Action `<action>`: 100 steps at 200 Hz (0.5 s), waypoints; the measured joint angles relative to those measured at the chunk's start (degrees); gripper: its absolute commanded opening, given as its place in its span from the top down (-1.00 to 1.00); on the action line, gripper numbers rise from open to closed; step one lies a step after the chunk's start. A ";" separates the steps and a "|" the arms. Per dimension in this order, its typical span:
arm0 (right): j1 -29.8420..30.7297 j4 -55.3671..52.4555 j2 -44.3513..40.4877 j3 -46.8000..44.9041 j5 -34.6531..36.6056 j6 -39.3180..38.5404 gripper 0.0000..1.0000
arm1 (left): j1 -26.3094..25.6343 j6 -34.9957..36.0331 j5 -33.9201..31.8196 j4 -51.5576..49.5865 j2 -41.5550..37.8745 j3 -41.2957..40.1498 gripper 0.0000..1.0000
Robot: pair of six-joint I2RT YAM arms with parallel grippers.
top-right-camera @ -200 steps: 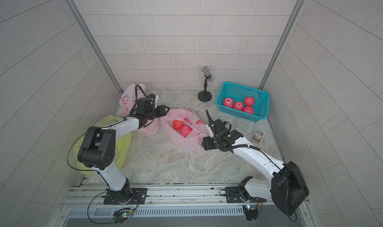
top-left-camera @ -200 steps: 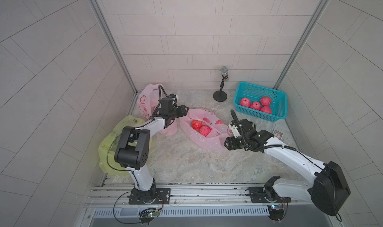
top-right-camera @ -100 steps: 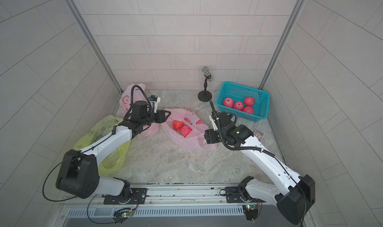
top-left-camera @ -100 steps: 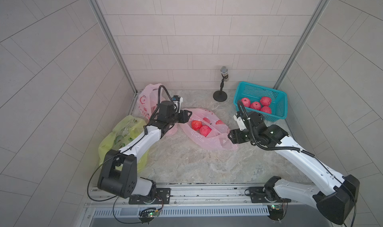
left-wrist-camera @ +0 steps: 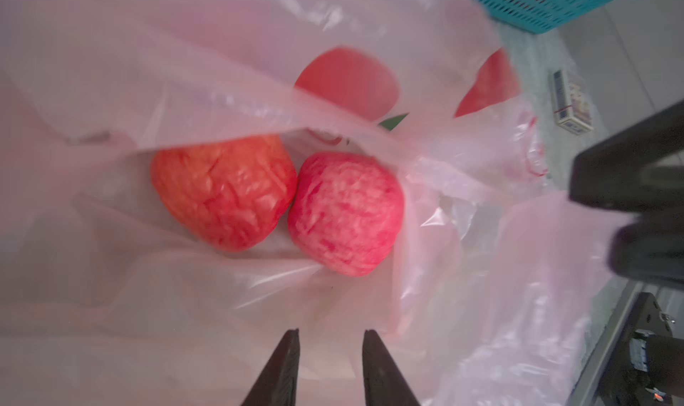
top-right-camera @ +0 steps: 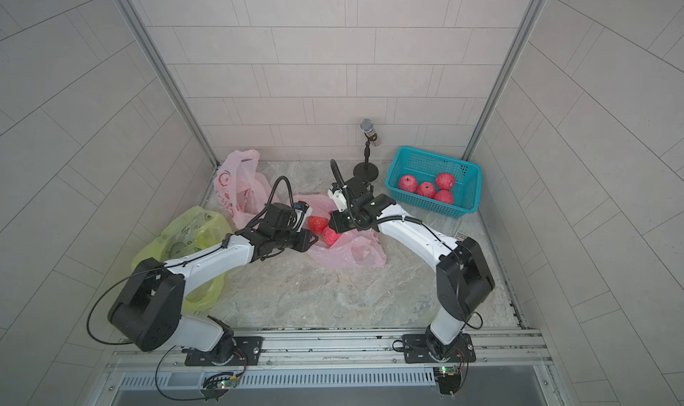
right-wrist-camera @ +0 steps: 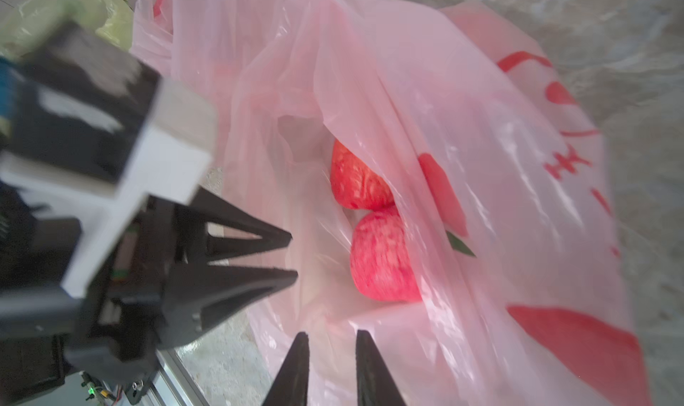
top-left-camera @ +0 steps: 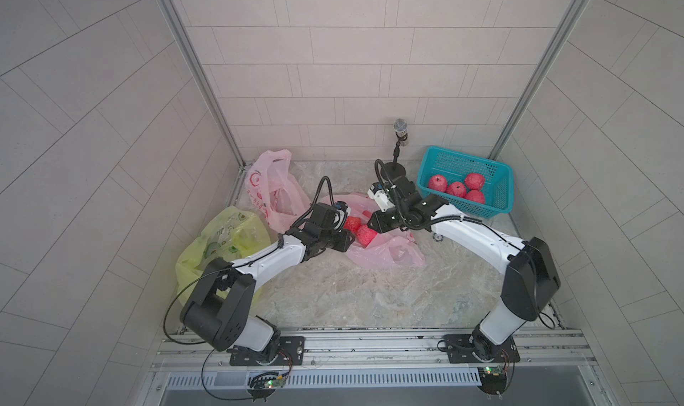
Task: Untie the knot of a plastic bag & take out the apple
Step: Untie the plastic bag at the center of the board.
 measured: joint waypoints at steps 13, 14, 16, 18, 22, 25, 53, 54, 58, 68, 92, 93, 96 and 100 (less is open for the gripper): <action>0.26 1.31 3.87 2.40 -0.85 0.17 0.37 | 0.00 -0.90 -1.20 -1.66 1.03 -0.55 0.41; 0.28 1.36 4.04 2.51 -0.87 0.13 0.37 | 0.00 -0.96 -1.25 -1.73 1.07 -0.55 0.41; 0.33 1.51 4.57 2.86 -0.90 0.04 0.37 | 0.00 -1.16 -1.40 -1.97 1.22 -0.55 0.41; 0.35 1.62 5.18 3.19 -1.03 0.15 0.37 | 0.00 -1.31 -1.62 -2.10 1.44 -0.55 0.41; 0.44 1.75 5.97 3.74 -1.11 0.20 0.36 | 0.00 -1.66 -1.92 -2.36 1.73 -0.52 0.42; 0.48 1.86 6.82 4.24 -1.20 0.31 0.36 | 0.00 -1.90 -2.14 -2.47 1.92 -0.55 0.42; 0.87 2.08 11.58 6.67 -0.09 0.31 0.37 | 0.00 -3.91 -4.22 -3.34 2.45 -0.61 0.42; 0.87 2.08 11.65 6.69 -0.02 0.31 0.37 | 0.00 -3.98 -4.24 -3.34 2.45 -0.61 0.42; 0.87 2.08 12.04 6.75 0.68 0.28 0.37 | 0.00 -4.13 -4.44 -3.32 2.45 -0.61 0.42; 0.87 2.05 12.72 6.88 2.12 0.26 0.37 | 0.00 -4.48 -4.81 -3.37 2.47 -0.61 0.42; 0.70 1.88 13.46 7.37 7.48 0.15 0.37 | 0.00 -5.14 -5.49 -3.48 2.86 -0.61 0.42; 0.68 1.88 13.46 7.39 7.63 0.15 0.37 | 0.00 -5.16 -5.51 -3.50 2.93 -0.61 0.42; 0.63 1.90 13.53 7.52 8.44 0.13 0.37 | 0.00 -5.18 -5.62 -3.50 2.99 -0.61 0.42; 0.52 1.92 13.53 7.69 9.57 0.09 0.37 | 0.00 -5.22 -5.66 -3.56 3.15 -0.61 0.42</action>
